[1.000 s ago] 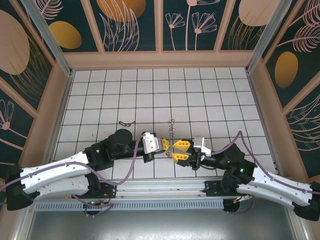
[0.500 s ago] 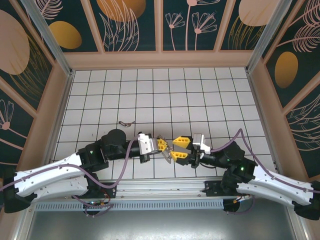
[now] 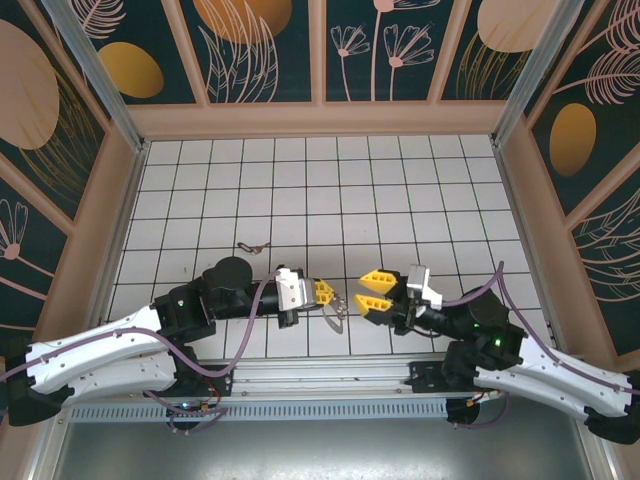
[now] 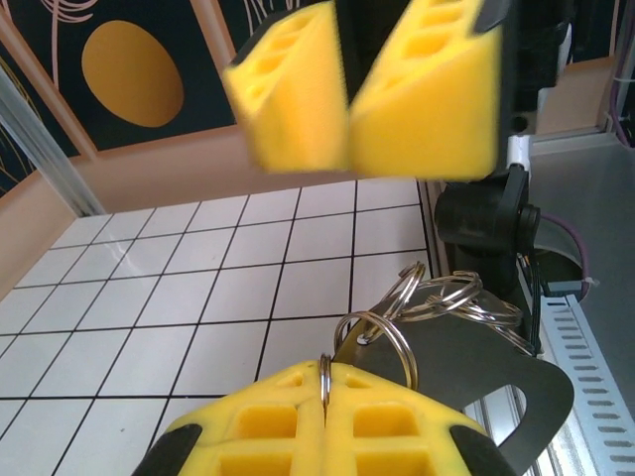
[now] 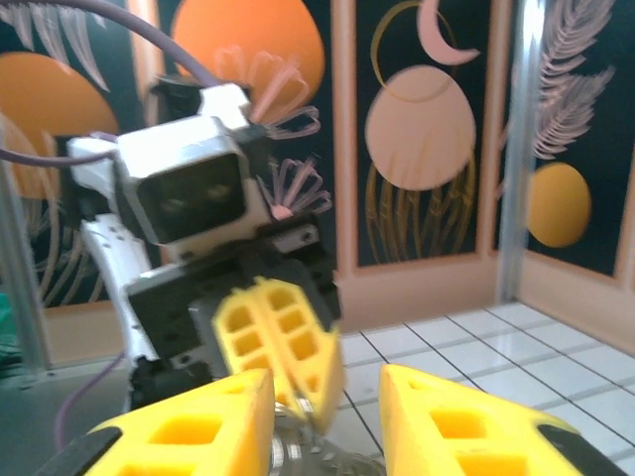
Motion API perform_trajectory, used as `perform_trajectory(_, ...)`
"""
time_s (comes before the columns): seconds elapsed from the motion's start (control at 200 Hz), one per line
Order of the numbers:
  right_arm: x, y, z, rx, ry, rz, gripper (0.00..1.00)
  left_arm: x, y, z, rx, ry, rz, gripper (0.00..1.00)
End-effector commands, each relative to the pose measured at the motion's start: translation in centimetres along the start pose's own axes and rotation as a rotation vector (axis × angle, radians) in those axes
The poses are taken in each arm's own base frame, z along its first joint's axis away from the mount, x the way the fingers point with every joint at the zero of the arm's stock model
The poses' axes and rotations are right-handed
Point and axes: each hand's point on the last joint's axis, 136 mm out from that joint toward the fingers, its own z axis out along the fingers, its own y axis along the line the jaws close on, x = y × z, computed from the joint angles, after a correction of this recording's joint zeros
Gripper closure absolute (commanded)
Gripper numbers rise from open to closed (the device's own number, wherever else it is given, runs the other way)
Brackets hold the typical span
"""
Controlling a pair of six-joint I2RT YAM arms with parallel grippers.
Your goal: Put the keys on the keyring
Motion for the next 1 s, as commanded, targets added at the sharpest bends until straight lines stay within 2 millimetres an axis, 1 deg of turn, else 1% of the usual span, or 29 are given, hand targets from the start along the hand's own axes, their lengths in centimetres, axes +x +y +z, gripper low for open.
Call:
perform_trajectory(0.0,1.8,-2.1,1.4,0.116,0.126,0.017,0.70,-1.8,0.2,-0.3,0.007,-0.041,0.034,1.00)
perform_trajectory(0.06,3.0,-2.2,2.3,0.119,0.181,0.020,0.71,-1.8,0.1,-0.2,0.009,-0.039,0.035,1.00)
perform_trajectory(0.14,3.7,-2.2,2.9,0.113,0.204,0.017,0.71,-1.8,0.2,-0.3,0.007,-0.041,0.037,1.00)
perform_trajectory(0.21,3.6,-1.8,3.0,0.090,0.188,0.013,0.71,-1.8,0.2,-0.4,0.001,-0.041,0.036,1.00)
perform_trajectory(0.32,2.7,-0.2,2.6,-0.004,0.132,0.000,0.71,-1.8,0.3,-0.7,-0.013,-0.051,0.034,1.00)
perform_trajectory(0.44,2.7,1.0,2.0,-0.069,0.120,-0.006,0.70,-1.7,0.4,-0.9,-0.023,-0.053,0.030,1.00)
perform_trajectory(0.576,3.4,1.5,2.2,-0.102,0.151,0.002,0.70,-1.1,0.3,-0.5,-0.011,-0.033,0.021,1.00)
perform_trajectory(0.711,4.2,2.0,2.6,-0.134,0.173,0.006,0.70,-1.2,0.2,-0.5,-0.006,-0.039,0.020,1.00)
perform_trajectory(0.996,4.4,2.8,2.6,-0.183,0.171,-0.001,0.71,-1.4,-0.2,-0.4,0.021,-0.045,0.014,1.00)
